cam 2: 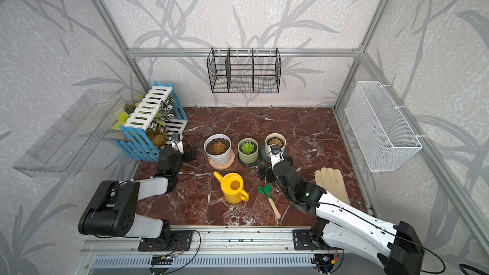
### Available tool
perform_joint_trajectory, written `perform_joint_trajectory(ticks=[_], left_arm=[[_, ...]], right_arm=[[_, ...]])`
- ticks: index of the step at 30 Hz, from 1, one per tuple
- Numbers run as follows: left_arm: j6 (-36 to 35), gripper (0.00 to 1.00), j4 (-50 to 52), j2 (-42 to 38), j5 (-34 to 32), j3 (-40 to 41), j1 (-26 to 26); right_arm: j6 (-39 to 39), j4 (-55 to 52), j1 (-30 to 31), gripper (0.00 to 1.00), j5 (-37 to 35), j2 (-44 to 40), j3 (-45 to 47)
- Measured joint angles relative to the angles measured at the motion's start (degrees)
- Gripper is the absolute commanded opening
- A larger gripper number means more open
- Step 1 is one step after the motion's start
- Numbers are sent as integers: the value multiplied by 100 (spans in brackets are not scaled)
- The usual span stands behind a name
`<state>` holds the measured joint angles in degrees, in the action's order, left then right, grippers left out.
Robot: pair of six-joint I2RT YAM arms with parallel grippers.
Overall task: Water the succulent around the soil edge
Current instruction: Reset both arms
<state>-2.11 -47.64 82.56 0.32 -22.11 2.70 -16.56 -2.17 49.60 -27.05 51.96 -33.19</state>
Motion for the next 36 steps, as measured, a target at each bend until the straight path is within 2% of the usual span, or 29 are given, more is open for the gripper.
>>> perform_joint_trajectory(ticks=[6,13,19,21,25,28,36], left_arm=[[-98,100,-221,-48,238,144,-39],[-90,100,-1390,197,-140,702,-9],[-9,100,-1939,459,-476,846,-13],[39,100,-2020,459,-590,844,-13],[79,100,-2081,459,-741,844,-13],[81,100,-2116,459,-793,844,-13],[83,100,-2138,459,-824,844,-13]], right_arm=[[-59,111,-162,99,28,-105,44],[24,155,-162,99,55,-109,44],[619,599,-369,99,-127,-55,85],[789,820,-723,99,-282,28,109],[868,1224,-2070,99,-385,286,162],[1001,1917,-2863,99,-350,562,407],[1414,3338,-3985,99,219,2004,1036]])
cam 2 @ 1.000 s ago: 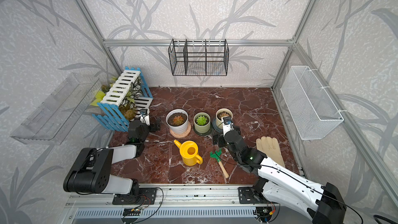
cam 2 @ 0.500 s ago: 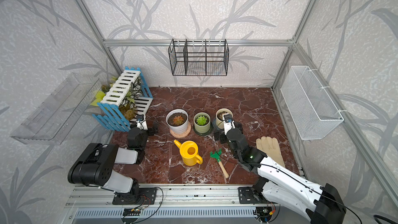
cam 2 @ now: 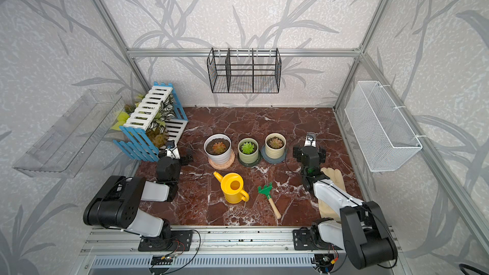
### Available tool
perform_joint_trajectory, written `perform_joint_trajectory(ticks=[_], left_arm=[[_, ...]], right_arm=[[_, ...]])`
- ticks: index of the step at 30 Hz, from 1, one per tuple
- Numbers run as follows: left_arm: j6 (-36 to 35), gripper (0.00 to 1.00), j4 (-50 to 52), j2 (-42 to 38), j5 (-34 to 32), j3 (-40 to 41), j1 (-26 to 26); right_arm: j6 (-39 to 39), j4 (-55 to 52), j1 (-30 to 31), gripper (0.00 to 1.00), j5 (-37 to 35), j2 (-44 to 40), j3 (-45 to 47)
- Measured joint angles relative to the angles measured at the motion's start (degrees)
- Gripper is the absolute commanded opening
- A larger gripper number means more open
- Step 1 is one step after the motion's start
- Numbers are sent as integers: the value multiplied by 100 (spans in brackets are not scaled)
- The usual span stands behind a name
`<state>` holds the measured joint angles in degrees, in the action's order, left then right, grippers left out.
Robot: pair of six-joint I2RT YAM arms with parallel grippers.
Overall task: Water the succulent around the soil edge
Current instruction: Reset both arms
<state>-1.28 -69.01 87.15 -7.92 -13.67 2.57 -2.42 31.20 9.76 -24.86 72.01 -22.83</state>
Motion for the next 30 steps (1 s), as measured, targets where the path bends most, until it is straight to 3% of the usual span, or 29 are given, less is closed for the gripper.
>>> perform_joint_trajectory(ticks=[6,14,21,30], left_arm=[[0,100,0,0,0,0,0],[0,100,0,0,0,0,0],[0,100,0,0,0,0,0],[0,100,0,0,0,0,0]], right_arm=[[68,946,-439,99,472,437,459],[46,1926,-629,99,960,1779,372],[-136,1738,-975,99,1384,1663,92],[-203,1694,-977,99,1534,1646,92]])
